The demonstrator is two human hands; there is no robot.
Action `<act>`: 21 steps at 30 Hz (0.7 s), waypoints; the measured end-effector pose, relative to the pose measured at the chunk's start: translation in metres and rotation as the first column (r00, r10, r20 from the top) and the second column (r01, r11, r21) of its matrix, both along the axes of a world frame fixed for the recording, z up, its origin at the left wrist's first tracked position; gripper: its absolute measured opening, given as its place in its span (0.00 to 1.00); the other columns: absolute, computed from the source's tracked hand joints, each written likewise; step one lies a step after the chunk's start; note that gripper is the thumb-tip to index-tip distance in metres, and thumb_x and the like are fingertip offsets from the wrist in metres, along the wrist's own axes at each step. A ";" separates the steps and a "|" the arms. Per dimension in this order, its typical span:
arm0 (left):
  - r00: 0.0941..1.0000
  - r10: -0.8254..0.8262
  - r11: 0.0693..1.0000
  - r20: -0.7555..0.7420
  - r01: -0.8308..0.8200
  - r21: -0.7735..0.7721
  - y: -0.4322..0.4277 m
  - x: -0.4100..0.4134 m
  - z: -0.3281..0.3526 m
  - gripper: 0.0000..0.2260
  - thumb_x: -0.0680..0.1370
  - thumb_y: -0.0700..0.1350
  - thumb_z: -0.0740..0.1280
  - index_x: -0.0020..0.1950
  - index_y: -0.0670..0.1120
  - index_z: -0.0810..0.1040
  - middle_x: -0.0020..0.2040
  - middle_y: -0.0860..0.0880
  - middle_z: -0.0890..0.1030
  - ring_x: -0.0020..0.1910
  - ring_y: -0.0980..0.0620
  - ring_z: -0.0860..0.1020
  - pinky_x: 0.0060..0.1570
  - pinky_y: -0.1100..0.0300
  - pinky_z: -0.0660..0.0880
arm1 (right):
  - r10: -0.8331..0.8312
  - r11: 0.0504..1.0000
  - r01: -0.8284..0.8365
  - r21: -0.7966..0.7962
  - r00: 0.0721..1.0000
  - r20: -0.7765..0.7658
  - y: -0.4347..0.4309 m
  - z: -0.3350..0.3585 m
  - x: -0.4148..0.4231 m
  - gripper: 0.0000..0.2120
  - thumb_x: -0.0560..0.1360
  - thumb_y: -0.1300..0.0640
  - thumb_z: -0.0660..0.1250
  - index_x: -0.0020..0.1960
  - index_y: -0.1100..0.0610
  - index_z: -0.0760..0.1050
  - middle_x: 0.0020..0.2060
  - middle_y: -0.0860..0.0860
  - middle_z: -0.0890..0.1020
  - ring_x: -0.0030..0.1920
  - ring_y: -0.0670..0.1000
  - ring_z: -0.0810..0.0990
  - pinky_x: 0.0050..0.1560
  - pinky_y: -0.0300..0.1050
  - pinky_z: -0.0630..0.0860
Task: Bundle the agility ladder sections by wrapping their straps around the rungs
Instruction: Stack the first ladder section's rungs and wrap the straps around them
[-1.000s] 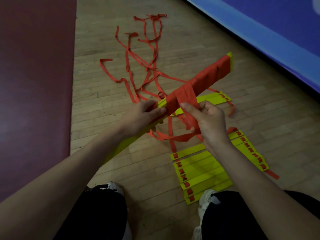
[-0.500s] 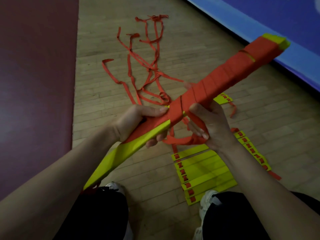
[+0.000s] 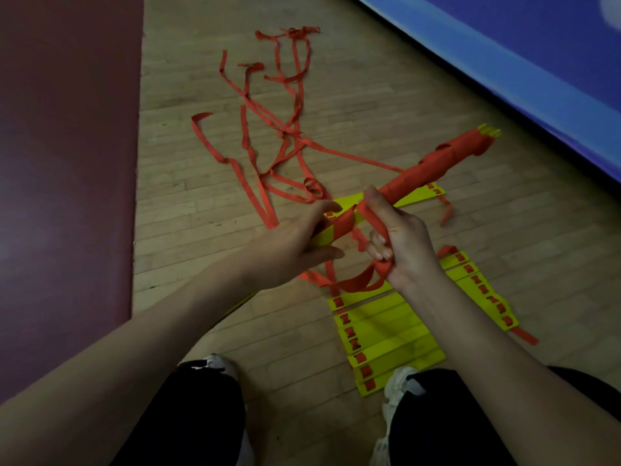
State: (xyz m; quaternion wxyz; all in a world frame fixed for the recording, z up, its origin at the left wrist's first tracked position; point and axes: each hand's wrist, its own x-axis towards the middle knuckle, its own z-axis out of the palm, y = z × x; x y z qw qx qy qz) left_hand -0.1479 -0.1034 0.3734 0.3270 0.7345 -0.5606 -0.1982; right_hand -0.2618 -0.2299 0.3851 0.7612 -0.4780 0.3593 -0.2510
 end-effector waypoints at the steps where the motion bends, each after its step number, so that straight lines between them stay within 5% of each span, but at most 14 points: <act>1: 0.999 -0.016 1.000 0.045 0.017 -0.013 0.001 0.000 -0.002 0.26 0.78 0.51 0.66 0.72 0.47 0.61 0.52 0.44 0.78 0.44 0.47 0.75 0.46 0.51 0.75 | -0.004 1.000 0.004 -0.004 1.000 -0.014 0.000 0.000 0.000 0.17 0.70 0.49 0.72 0.32 0.57 0.68 0.17 0.46 0.62 0.15 0.43 0.58 0.17 0.34 0.55; 6: 0.978 0.005 0.999 0.210 0.005 -0.044 0.001 -0.004 -0.003 0.28 0.77 0.51 0.61 0.77 0.54 0.58 0.67 0.45 0.75 0.58 0.42 0.77 0.52 0.51 0.75 | -0.006 0.999 0.002 -0.051 0.996 -0.086 0.000 -0.002 0.001 0.19 0.69 0.48 0.74 0.31 0.57 0.69 0.17 0.47 0.63 0.16 0.45 0.60 0.19 0.36 0.57; 9: 0.962 0.047 0.999 0.268 -0.050 0.005 0.001 0.001 -0.004 0.27 0.78 0.50 0.61 0.77 0.54 0.59 0.67 0.46 0.75 0.58 0.40 0.77 0.50 0.48 0.75 | 0.006 0.999 -0.012 -0.052 0.995 -0.104 -0.001 -0.008 0.003 0.19 0.69 0.50 0.75 0.29 0.59 0.70 0.18 0.50 0.66 0.17 0.47 0.63 0.21 0.38 0.61; 12: 0.963 0.055 0.997 0.264 -0.065 0.029 0.003 0.006 -0.004 0.27 0.80 0.43 0.63 0.77 0.54 0.59 0.66 0.47 0.75 0.58 0.42 0.77 0.47 0.56 0.72 | 0.061 0.998 -0.063 -0.029 0.995 -0.084 -0.004 -0.010 0.002 0.14 0.71 0.54 0.74 0.38 0.63 0.75 0.21 0.51 0.69 0.18 0.46 0.66 0.21 0.37 0.63; 16: 0.954 0.110 0.993 0.278 -0.118 0.010 0.004 0.001 0.007 0.26 0.80 0.41 0.63 0.76 0.52 0.60 0.65 0.46 0.76 0.58 0.43 0.76 0.45 0.61 0.65 | 0.161 0.985 -0.166 -0.038 0.981 -0.110 -0.007 -0.002 -0.002 0.12 0.74 0.54 0.71 0.37 0.58 0.72 0.21 0.49 0.71 0.19 0.44 0.66 0.19 0.36 0.64; 21: 0.948 0.173 0.985 0.266 -0.172 -0.028 -0.003 -0.006 0.027 0.26 0.79 0.40 0.62 0.76 0.52 0.60 0.68 0.46 0.72 0.61 0.41 0.74 0.54 0.47 0.73 | 0.252 0.968 -0.252 0.001 0.968 0.001 -0.011 0.010 -0.005 0.10 0.78 0.54 0.64 0.41 0.58 0.74 0.24 0.49 0.75 0.22 0.44 0.71 0.22 0.34 0.68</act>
